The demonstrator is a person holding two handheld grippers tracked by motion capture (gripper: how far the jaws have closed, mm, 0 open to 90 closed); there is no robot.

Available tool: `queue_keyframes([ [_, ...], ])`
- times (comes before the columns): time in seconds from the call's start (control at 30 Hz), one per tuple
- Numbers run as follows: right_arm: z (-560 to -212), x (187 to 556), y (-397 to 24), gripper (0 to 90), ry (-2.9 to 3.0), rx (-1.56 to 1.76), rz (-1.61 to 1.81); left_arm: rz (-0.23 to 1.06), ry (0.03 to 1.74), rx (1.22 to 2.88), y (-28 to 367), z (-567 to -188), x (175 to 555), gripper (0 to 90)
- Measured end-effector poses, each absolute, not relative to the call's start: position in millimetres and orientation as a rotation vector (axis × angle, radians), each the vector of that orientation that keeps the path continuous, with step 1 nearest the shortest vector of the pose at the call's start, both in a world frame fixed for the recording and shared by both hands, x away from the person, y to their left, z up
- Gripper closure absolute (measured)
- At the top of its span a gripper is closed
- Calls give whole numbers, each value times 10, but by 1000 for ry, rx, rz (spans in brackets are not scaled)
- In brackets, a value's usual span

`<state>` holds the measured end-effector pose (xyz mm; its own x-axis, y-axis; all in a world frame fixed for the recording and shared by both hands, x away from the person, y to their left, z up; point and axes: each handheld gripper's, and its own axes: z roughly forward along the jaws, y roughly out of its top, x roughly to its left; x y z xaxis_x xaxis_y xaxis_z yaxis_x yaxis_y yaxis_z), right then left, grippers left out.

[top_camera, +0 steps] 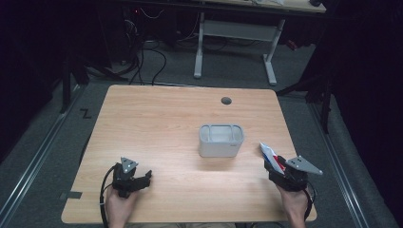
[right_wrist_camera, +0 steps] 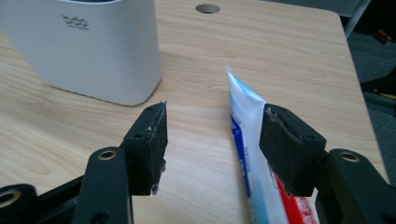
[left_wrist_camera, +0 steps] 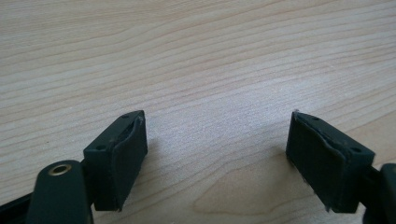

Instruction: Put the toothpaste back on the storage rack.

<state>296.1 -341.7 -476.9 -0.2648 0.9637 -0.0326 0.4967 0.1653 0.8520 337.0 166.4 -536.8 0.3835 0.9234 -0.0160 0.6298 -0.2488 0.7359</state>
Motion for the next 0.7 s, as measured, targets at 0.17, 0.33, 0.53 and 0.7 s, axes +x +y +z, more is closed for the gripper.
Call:
queue_keyframes([
  [0.17,-4738,3093,-3469,423,1862,1416,955,565,1331,1979,1664,-5368,3371,210],
  [0.33,-4713,3189,-3484,425,1880,1441,888,565,1331,1979,1664,-5368,3370,210],
  [0.53,-4701,3303,-3516,428,1908,1477,843,565,1331,1979,1664,-5368,3371,210],
  [0.7,-4718,3410,-3524,433,1927,1515,803,565,1331,1979,1664,-5368,3371,210],
])
